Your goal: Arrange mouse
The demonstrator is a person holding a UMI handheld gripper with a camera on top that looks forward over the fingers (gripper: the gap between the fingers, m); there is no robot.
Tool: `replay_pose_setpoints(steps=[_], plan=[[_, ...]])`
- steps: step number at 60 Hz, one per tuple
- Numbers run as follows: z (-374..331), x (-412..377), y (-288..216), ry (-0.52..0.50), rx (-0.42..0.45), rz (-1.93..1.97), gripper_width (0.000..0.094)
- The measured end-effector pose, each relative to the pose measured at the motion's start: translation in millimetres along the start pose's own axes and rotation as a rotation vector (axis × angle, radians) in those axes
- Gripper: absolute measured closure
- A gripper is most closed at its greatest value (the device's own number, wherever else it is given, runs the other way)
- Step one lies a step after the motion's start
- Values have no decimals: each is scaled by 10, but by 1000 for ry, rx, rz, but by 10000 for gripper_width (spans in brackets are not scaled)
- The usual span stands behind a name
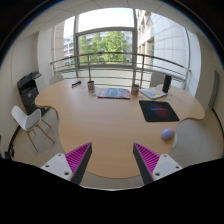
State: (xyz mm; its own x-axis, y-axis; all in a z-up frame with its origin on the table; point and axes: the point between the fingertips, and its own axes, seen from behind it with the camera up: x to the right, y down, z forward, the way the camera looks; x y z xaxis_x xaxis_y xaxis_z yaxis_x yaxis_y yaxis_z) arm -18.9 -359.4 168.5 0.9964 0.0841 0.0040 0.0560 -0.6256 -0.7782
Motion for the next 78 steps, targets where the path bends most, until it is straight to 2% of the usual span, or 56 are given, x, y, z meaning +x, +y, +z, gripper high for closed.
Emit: replay_pose_setpoints(steps=[9,17,29,34,55,59,66,78], plan=[[375,804,584,94,-46,14,90],[846,1697,814,166,-61,26,88],[1612,2602,776,207,-28,59,88],[1876,2826,780,203,-46,109,89],[2412,3067,388,169,-55,211,101],[2526,3130,336,185,-65,189,152],[2639,3096,256,213,-67,150,364],[2654,3095,250,241,-96,139,456]])
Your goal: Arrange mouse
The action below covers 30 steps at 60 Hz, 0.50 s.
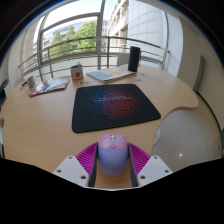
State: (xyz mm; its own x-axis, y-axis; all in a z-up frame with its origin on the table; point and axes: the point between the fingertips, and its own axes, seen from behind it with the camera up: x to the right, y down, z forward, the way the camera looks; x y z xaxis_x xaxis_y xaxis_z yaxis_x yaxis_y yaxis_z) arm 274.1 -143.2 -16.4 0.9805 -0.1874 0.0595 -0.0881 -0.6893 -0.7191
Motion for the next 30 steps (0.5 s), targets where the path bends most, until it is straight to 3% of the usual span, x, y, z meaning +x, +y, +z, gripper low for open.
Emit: replay_pose_setpoints(steps=[10,23,30], plan=[[-346,65,-249,10,44,-41,493],[-857,351,-2049,3,328,-54,494],[-381,320,-2608,-40,362,-61,497]])
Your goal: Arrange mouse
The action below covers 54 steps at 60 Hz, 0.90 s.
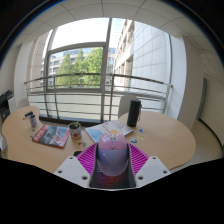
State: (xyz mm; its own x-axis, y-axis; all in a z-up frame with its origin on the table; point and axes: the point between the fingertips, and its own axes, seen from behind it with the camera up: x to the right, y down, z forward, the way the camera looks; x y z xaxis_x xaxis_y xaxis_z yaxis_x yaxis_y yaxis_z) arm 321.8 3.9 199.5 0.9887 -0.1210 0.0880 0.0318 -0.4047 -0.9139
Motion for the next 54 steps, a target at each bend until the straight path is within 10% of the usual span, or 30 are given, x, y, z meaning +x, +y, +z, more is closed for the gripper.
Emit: replay_pose_setpoints(steps=[27,33,54], plan=[[1417,-303,1625,-135,-344,19,356],[1304,-248,1565,-120,-337,23,83],[-310,-199,857,-34,-197,17,86]])
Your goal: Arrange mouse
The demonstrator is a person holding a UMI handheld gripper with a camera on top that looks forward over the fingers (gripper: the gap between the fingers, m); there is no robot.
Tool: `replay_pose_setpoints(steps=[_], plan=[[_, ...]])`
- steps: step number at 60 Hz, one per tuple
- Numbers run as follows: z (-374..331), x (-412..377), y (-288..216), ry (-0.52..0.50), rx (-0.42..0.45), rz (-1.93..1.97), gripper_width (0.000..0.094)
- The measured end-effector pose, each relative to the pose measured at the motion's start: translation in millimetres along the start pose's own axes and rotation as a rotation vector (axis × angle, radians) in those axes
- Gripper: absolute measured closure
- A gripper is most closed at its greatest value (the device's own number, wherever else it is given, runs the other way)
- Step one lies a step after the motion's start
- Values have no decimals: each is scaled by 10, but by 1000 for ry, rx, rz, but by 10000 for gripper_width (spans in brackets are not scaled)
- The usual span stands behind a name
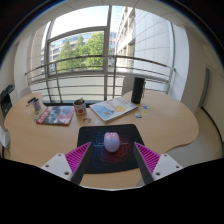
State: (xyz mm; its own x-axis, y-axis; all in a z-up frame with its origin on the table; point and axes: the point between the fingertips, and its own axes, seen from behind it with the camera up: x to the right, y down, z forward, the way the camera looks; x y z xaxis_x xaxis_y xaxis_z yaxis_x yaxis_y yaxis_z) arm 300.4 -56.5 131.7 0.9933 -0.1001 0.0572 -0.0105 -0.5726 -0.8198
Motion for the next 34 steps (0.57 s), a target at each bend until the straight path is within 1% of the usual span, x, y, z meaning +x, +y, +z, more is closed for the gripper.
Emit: replay_pose_setpoints(steps=[11,15,24,34], plan=[[-962,-62,93,38,37,-15,89],[-1188,-93,127,41,42,-17,94],[-1538,-159,192,43,59,-22,95],[-1708,-157,186,61,83,-41,91]])
